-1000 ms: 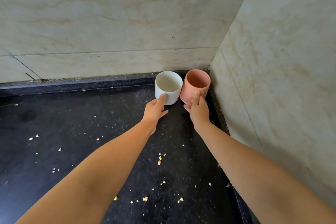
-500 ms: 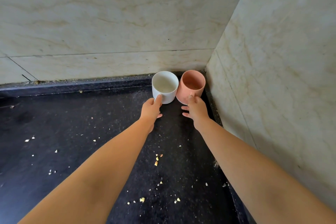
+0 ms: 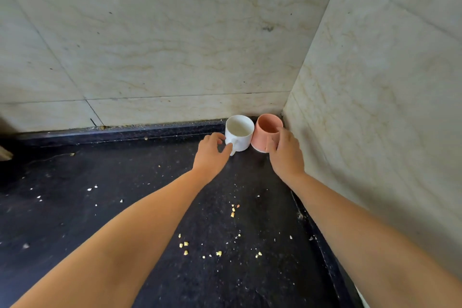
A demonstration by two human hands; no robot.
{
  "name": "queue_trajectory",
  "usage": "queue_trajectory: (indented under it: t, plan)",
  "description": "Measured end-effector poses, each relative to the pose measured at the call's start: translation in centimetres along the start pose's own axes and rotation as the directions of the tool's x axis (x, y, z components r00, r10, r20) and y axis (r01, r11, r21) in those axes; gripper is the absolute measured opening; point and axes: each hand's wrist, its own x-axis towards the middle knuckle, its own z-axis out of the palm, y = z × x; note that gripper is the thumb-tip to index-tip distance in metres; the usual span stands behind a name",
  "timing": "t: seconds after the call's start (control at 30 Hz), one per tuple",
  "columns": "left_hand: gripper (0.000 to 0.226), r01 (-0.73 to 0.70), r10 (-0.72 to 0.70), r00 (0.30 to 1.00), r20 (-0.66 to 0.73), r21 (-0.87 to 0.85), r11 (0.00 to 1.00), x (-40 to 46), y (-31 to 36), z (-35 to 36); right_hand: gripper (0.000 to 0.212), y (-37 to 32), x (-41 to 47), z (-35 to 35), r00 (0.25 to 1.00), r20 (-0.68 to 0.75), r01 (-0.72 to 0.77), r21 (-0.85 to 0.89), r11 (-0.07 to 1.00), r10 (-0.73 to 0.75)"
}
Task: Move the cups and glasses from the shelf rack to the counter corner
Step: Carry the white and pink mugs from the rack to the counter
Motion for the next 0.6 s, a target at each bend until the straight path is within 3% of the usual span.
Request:
queue_trajectory:
  t: [0.13, 0.3, 0.47, 0.6]
  plan:
    - [0.041, -0.127, 0.124, 0.992, 0.038, 0.095, 0.987, -3.6, 0.6, -3.4, 0.04, -3.2, -2.9, -0.4, 0.928, 0.022, 0.368, -0.233, 0.9, -0.373]
    - [0.048, -0.224, 0.275, 0.961, -0.023, 0.517, 0.826, -7.8, -2.2, -8.9, 0.047, -7.4, -5.9, 0.1, 0.87, 0.13, 0.492, -0.292, 0.82, -0.476]
    - [0.05, -0.087, 0.213, 0.971, -0.11, 0.665, 0.742, -12.3, -5.2, -13.1, 0.048, -11.4, -8.6, 1.4, 0.783, 0.228, 0.622, -0.267, 0.736, -0.579]
    - [0.05, 0.103, 0.095, 0.96, -0.265, 0.646, 0.757, -17.3, -7.3, -15.1, 0.05, -13.9, -10.9, 2.3, 0.646, 0.359, 0.759, -0.209, 0.616, -0.674]
